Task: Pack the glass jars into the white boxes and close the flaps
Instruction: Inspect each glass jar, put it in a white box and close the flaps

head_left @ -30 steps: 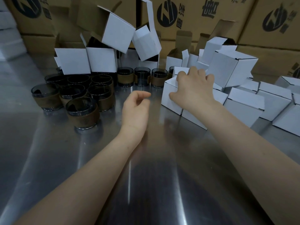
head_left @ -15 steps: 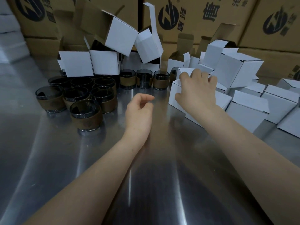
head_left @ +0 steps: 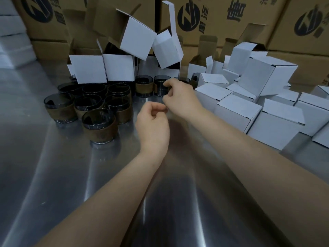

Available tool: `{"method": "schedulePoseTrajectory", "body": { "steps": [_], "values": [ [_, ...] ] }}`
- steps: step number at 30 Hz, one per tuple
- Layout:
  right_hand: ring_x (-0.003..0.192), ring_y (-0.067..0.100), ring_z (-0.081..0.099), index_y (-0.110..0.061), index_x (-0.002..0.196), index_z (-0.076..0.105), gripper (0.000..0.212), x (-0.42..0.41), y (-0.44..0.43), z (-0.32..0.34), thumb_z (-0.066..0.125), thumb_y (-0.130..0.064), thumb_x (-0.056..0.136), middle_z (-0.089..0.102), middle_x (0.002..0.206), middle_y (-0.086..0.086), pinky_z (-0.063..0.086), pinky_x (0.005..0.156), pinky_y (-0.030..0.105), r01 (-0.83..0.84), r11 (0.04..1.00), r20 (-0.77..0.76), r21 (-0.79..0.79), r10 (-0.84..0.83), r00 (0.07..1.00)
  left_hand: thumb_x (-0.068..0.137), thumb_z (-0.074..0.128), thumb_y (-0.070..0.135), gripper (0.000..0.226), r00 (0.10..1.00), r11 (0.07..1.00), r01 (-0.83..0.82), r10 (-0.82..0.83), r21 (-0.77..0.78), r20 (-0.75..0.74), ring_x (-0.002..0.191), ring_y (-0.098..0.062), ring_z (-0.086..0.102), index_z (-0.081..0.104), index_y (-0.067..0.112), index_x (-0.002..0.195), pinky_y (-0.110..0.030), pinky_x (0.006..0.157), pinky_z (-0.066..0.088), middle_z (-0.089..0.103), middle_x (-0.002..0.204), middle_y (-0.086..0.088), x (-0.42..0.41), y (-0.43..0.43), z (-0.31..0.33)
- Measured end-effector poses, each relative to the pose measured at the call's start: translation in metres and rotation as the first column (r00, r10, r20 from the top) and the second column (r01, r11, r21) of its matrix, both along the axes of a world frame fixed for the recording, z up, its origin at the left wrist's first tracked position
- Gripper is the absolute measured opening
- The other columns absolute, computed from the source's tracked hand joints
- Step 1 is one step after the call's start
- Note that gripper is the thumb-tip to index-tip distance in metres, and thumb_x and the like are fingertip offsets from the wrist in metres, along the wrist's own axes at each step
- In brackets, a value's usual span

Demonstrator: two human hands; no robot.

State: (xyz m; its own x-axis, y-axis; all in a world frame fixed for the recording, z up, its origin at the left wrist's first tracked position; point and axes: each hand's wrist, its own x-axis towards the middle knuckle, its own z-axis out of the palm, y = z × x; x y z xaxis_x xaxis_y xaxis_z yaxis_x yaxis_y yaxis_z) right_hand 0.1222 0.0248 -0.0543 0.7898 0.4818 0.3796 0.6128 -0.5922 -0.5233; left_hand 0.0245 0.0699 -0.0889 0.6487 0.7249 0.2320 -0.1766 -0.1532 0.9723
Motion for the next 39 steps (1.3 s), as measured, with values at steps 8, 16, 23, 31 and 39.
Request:
{"method": "schedulePoseTrajectory", "body": {
  "steps": [8, 16, 23, 31, 39],
  "values": [
    [0.12, 0.031, 0.053, -0.014, 0.149, 0.032, 0.058, 0.036, 0.024, -0.004, 0.051, -0.014, 0.093, 0.052, 0.138, 0.014, 0.044, 0.088, 0.033, 0.07, 0.995, -0.168, -0.073, -0.081, 0.982, 0.087, 0.044, -0.006, 0.031, 1.0, 1.0, 0.017, -0.017, 0.027, -0.004, 0.067, 0.005, 0.052, 0.062, 0.017, 0.081, -0.006, 0.063, 0.042, 0.06, 0.078, 0.01, -0.001, 0.0, 0.0],
    [0.094, 0.027, 0.055, -0.013, 0.131, 0.044, 0.037, 0.04, 0.028, -0.003, 0.05, -0.011, 0.095, 0.059, 0.119, 0.014, 0.05, 0.079, 0.037, 0.13, 0.981, -0.038, -0.142, -0.136, 0.99, 0.088, 0.045, -0.005, 0.032, 1.0, 0.999, 0.029, -0.028, 0.024, -0.014, 0.068, 0.009, 0.052, 0.062, 0.021, 0.081, -0.004, 0.064, 0.043, 0.06, 0.079, 0.012, -0.003, 0.0, 0.001],
    [0.091, 0.027, 0.057, -0.01, 0.109, 0.052, 0.015, 0.033, 0.024, -0.004, 0.054, -0.01, 0.094, 0.061, 0.108, 0.012, 0.05, 0.074, 0.038, 0.133, 0.987, -0.003, -0.094, -0.134, 0.991, 0.088, 0.045, -0.005, 0.033, 1.0, 0.999, 0.016, -0.016, 0.041, -0.02, 0.076, 0.006, 0.055, 0.061, 0.022, 0.081, -0.005, 0.069, 0.043, 0.06, 0.084, 0.01, -0.004, 0.001, 0.003],
    [0.065, 0.005, 0.051, -0.018, 0.086, 0.054, 0.012, 0.005, -0.003, -0.009, 0.066, -0.016, 0.09, 0.052, 0.067, -0.011, 0.038, 0.057, 0.016, 0.037, 0.985, -0.028, 0.17, -0.033, 0.999, 0.082, 0.057, -0.004, 0.046, 0.997, 0.99, -0.039, 0.048, 0.134, -0.064, 0.112, -0.01, 0.044, 0.044, 0.023, 0.118, -0.019, 0.092, 0.035, 0.04, 0.124, 0.004, -0.002, 0.004, -0.002],
    [0.053, 0.0, 0.048, -0.026, 0.074, 0.059, 0.021, -0.032, -0.029, -0.011, 0.074, -0.014, 0.082, 0.051, 0.053, -0.009, 0.04, 0.058, 0.013, -0.045, 0.907, -0.114, 0.418, 0.102, 0.988, 0.079, 0.074, 0.006, 0.071, 0.993, 0.959, 0.039, -0.007, 0.282, -0.116, 0.128, -0.018, 0.043, 0.036, 0.012, 0.138, -0.032, 0.107, 0.038, 0.043, 0.135, -0.004, 0.0, 0.004, -0.004]
  ]
}}
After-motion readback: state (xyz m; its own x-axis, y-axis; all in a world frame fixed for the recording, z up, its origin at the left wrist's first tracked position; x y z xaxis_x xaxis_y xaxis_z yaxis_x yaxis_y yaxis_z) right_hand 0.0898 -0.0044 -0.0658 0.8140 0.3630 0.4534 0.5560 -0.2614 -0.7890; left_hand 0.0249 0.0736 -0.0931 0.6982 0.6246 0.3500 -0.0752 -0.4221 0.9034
